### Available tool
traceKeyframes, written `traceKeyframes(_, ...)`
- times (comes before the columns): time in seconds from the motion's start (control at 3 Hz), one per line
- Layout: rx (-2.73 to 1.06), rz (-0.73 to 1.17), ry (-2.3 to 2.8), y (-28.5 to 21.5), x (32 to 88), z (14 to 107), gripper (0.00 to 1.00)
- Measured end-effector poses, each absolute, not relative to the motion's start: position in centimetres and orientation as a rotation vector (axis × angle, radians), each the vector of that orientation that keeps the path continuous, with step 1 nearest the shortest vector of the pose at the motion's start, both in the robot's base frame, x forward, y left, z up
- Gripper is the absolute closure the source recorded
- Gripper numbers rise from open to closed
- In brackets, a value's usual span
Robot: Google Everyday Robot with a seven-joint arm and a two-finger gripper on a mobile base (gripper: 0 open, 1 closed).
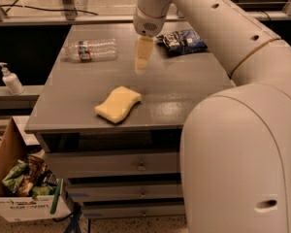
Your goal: Place water bottle upright
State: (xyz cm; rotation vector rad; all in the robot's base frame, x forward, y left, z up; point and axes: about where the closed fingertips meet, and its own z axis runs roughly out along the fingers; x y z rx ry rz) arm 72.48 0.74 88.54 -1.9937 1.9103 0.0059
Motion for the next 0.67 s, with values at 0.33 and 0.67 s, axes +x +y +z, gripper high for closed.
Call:
traceKeyframes(0.33,-1.99,-0.022,1.894,2.4,73.1,88.4,0.0)
traceKeyframes(0.67,-1.977,-0.026,1.884,4.0,73.2,88.8,0.0)
